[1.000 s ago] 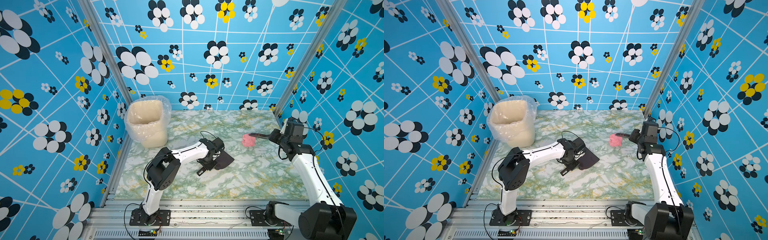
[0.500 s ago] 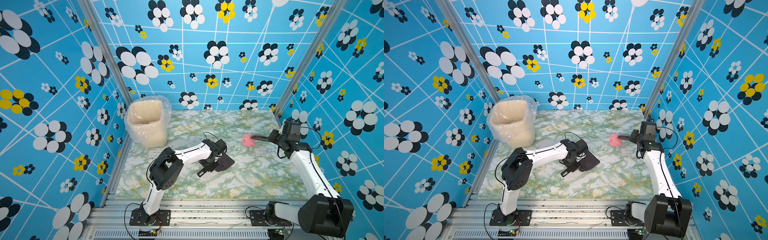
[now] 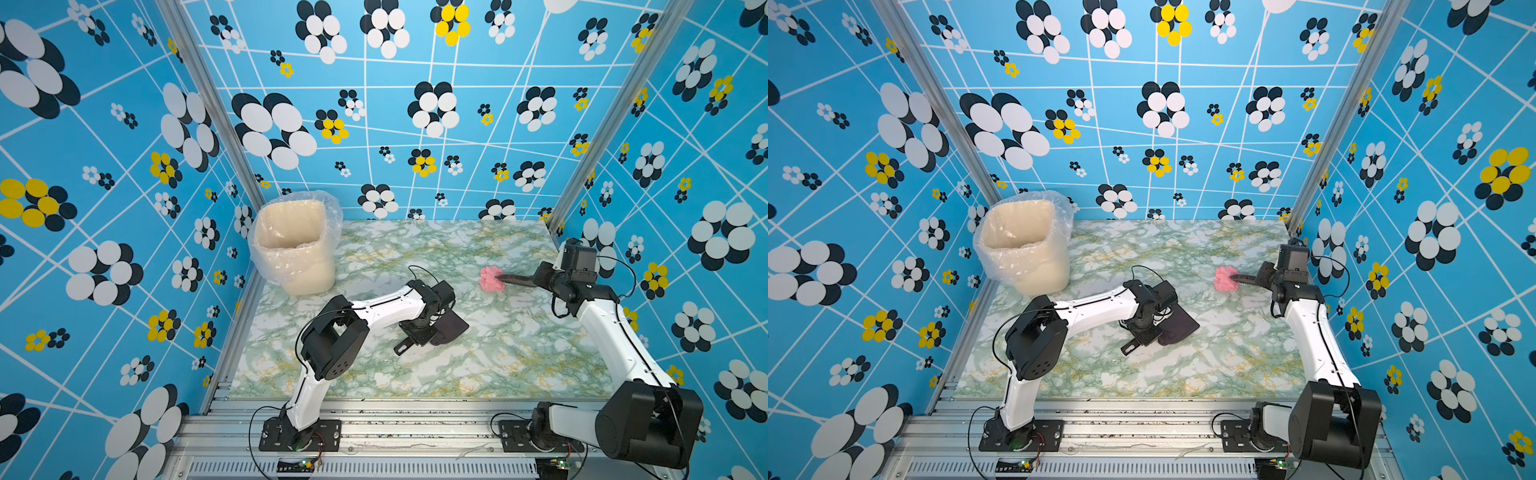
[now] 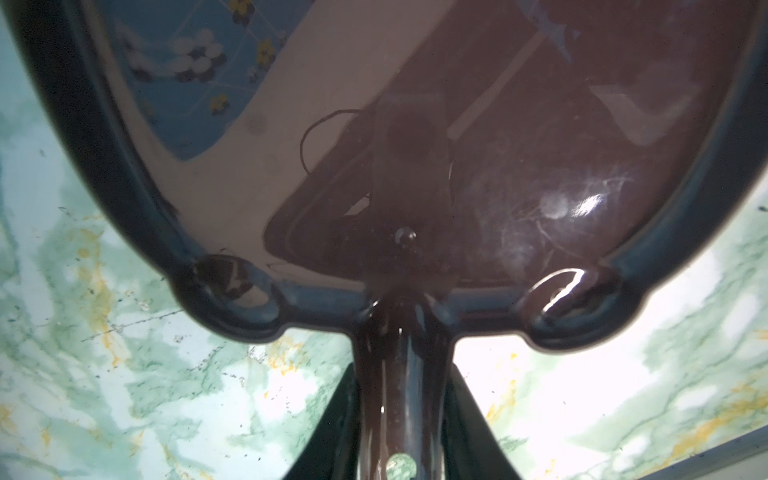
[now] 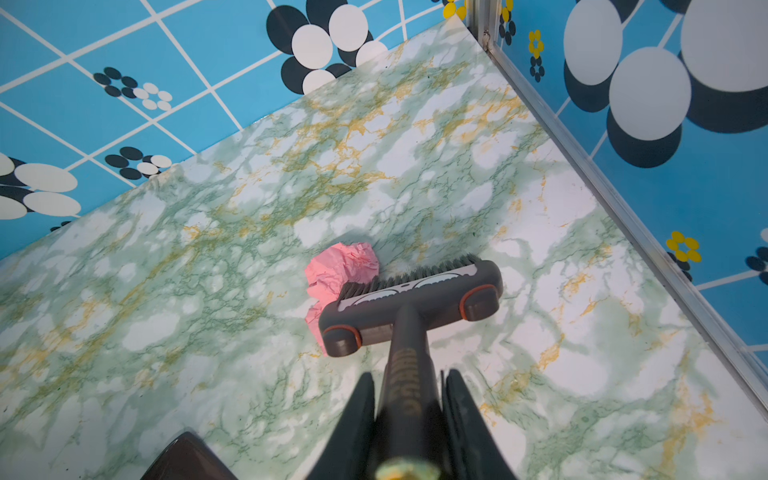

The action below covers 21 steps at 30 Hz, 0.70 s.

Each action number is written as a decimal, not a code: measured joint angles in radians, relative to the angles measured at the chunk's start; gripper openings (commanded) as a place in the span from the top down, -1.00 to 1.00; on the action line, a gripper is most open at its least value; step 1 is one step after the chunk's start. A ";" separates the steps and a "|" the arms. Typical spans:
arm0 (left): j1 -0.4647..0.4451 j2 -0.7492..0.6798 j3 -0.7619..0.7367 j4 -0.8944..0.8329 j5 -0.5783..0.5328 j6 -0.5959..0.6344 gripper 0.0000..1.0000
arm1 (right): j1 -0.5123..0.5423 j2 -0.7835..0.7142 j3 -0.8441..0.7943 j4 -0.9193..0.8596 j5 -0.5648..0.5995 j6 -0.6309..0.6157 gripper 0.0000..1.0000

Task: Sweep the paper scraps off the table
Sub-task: 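Sweep the pink scrap with the right brush onto the dustpan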

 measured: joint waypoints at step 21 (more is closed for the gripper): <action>0.000 0.050 0.056 -0.007 -0.003 0.001 1.00 | 0.080 -0.280 -0.120 -0.198 -0.293 0.002 1.00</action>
